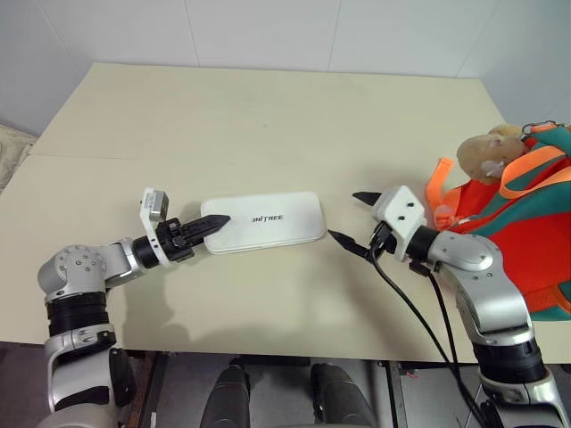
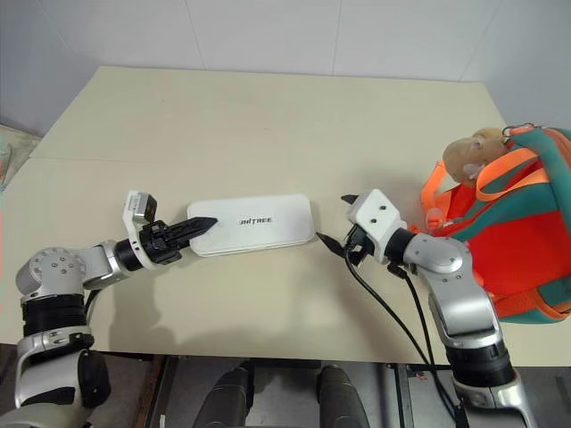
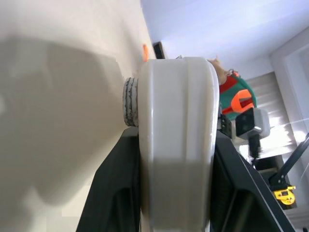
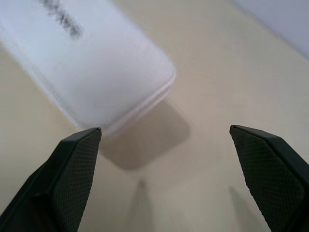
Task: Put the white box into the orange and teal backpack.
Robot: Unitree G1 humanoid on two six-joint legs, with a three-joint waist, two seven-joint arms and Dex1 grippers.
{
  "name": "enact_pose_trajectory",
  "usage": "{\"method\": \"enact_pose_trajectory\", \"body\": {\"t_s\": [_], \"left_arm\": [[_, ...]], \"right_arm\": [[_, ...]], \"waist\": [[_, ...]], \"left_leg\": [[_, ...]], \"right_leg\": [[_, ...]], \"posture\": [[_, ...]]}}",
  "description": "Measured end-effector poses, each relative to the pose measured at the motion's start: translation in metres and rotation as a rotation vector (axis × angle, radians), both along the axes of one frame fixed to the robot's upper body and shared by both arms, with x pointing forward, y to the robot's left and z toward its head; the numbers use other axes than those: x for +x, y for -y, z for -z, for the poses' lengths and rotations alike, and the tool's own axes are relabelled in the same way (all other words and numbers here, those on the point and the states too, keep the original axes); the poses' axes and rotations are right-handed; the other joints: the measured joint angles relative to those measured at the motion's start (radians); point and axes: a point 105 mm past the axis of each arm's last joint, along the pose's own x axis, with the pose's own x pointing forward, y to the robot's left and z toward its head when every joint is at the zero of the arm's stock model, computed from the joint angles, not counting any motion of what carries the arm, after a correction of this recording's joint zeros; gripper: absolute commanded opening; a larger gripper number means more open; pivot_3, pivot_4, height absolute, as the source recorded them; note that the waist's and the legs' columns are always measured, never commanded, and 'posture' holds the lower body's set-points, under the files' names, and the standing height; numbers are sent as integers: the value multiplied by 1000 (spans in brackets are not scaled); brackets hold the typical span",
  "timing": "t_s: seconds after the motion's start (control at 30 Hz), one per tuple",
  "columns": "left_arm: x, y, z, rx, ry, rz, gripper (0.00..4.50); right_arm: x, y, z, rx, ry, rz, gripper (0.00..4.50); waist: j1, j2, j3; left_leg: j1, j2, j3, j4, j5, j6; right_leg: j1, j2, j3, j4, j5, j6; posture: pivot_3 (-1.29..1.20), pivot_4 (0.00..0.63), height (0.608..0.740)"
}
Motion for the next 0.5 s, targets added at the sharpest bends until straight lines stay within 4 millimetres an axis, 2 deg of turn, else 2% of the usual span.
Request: {"method": "enact_pose_trajectory", "body": {"t_s": [0.13, 0.23, 0.3, 0.5], "left_arm": [[-1, 10, -8, -30, 20, 3, 1318], [1, 21, -13, -54, 36, 6, 1318], [2, 21, -13, -54, 31, -9, 1318], [8, 24, -15, -60, 34, -34, 1318]], "right_arm": [[-20, 14, -10, 113, 21, 70, 4500], [-46, 36, -17, 229, 47, 174, 4500], [-60, 51, -20, 264, 70, 246, 4500], [-94, 95, 2, 296, 15, 509, 4500]], "waist": [[-2, 0, 0], [-1, 0, 0], [-1, 0, 0], [-5, 0, 0]], "left_leg": [[0, 0, 0, 0, 0, 0], [0, 0, 0, 0, 0, 0], [0, -1, 0, 1, 0, 0], [1, -1, 1, 2, 0, 0]], "right_leg": [[0, 0, 0, 0, 0, 0], [1, 0, 0, 0, 0, 0], [1, 0, 0, -1, 0, 0], [1, 0, 1, -3, 0, -1]], "posture": [[0, 150, 740], [0, 150, 740], [0, 150, 740], [0, 150, 740]]}}
